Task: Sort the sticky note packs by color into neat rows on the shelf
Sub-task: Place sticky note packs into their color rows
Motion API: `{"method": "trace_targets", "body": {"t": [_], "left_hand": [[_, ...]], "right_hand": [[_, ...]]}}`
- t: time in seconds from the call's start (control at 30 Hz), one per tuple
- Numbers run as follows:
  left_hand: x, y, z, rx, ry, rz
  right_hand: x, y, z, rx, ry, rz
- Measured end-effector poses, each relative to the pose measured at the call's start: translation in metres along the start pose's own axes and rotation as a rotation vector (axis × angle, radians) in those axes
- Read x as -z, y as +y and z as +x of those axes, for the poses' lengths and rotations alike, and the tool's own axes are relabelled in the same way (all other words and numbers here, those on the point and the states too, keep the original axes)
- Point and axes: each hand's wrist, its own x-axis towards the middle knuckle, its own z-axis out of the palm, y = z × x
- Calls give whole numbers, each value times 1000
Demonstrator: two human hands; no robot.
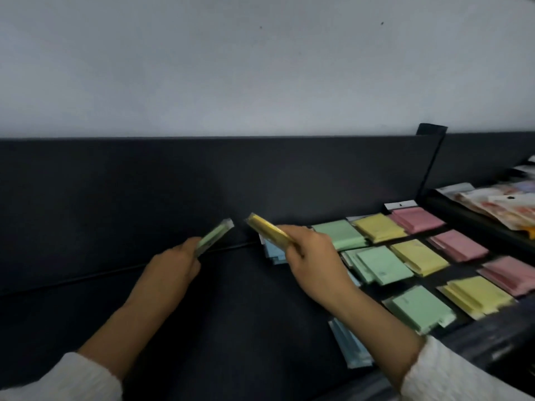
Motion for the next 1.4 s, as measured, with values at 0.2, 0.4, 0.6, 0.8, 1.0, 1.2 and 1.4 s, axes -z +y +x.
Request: {"method": "trace_targets", "body": {"t": [0.2, 0.4, 0.6, 0.8, 1.0, 1.2, 1.4], "left_hand": [[7, 20, -6, -82, 182, -13], [-1, 48, 4, -290, 364, 200], [-13, 106, 20, -329, 444, 327], [-54, 181, 39, -242, 442, 241], [-83, 248, 53, -74, 421, 89], [-91, 276, 55, 23, 375, 193], [-88, 287, 56, 56, 378, 292]], "right_hand": [[17, 12, -9, 55, 37, -25], [47, 52, -14, 349, 79, -420], [97, 119, -8, 553, 2, -578], [163, 206, 7, 489, -97, -509], [209, 282, 39, 327, -289, -511], [193, 304, 76, 383, -241, -487], [181, 299, 84, 397, -248, -566]]}}
